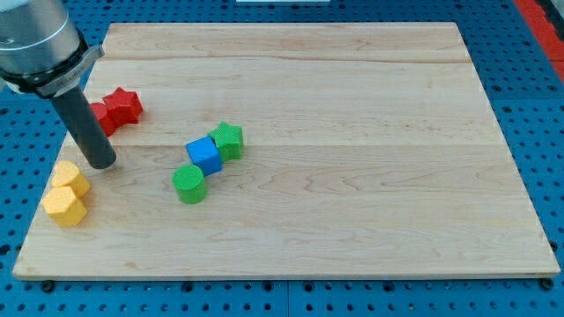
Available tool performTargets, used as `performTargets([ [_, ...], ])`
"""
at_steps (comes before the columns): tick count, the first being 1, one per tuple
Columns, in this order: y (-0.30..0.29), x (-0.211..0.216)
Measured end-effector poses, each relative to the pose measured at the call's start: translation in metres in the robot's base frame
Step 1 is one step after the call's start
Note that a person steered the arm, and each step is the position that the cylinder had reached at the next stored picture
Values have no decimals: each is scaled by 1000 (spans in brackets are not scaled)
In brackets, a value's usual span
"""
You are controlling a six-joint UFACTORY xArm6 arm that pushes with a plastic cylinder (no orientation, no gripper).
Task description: Push the green circle towards the center of the board
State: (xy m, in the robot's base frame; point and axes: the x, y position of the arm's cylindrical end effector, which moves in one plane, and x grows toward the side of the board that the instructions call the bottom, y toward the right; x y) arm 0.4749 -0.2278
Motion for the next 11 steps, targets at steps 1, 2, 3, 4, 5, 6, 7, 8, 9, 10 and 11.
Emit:
performTargets([
  [1, 0, 24],
  [2, 0, 35],
  [3, 1, 39],
  [4, 19, 54],
  [5, 73, 55],
  [6, 140, 44],
  [7, 173, 37],
  [8, 176, 37],
  [9, 184, 38],
  [10, 213, 38],
  [11, 240, 38],
])
